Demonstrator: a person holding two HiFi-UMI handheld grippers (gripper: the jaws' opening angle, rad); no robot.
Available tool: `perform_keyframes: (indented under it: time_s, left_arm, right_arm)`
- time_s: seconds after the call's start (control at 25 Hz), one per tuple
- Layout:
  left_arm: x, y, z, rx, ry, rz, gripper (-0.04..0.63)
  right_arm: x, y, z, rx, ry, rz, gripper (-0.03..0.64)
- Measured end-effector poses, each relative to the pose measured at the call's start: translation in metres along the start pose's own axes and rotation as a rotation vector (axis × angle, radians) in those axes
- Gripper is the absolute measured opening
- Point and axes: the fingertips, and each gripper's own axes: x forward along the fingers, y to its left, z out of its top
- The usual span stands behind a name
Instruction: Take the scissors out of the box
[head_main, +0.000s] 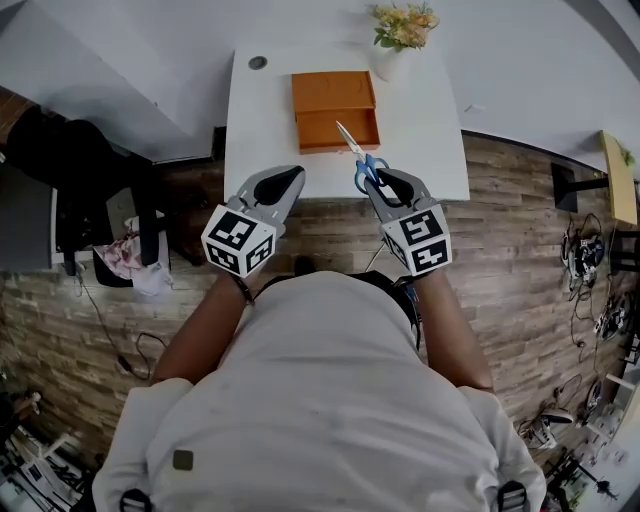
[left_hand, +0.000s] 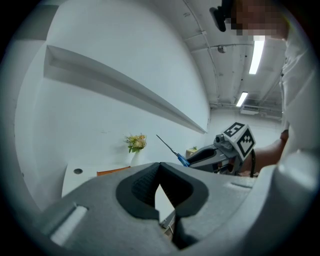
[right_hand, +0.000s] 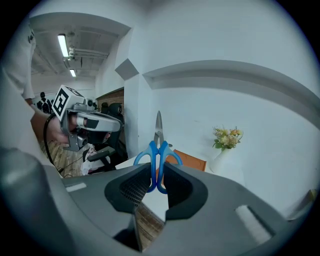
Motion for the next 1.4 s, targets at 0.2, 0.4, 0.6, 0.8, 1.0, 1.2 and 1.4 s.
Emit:
perform_keyframes:
  time_s: [0.2,0.4,0.6,0.8,1.0,1.2,1.4]
  left_arm:
    - [0.004,-0.022,0.004,-0.039,-0.012,0.026,0.003]
    - [0.017,-0.055,0.005,-0.040,-0.018,0.046,0.003]
    - [0.032,-0.091,0.000,-0.042,-0.015,0.079,0.003]
    - [0.041,-0.128,-0.004,-0.034,-0.013,0.108,0.003]
    - [0.047,-0.164,-0.014,-0.040,-0.005,0.143,0.003]
    - [0.043,-0.202,-0.026,-0.038,0.005,0.178,0.003]
    - [0.027,-0.222,-0.041,-0.047,0.017,0.215,0.003]
  right_arm:
    - [-0.021,-0.004,-0.002,-0.009,-0.034,0.033,0.097]
    - [-0.043,-0.010,-0.018,-0.016,-0.051,0.081,0.097]
    - [-0.074,-0.020,-0.036,-0.026,-0.075,0.121,0.097]
    - [-0.106,-0.033,-0.053,-0.026,-0.100,0.150,0.097]
    - [-0.133,-0.037,-0.074,-0.027,-0.115,0.188,0.097]
    - [-0.161,-0.036,-0.098,-0.017,-0.122,0.221,0.097]
    - [-0.179,-0.027,-0.116,-0.006,-0.127,0.245,0.097]
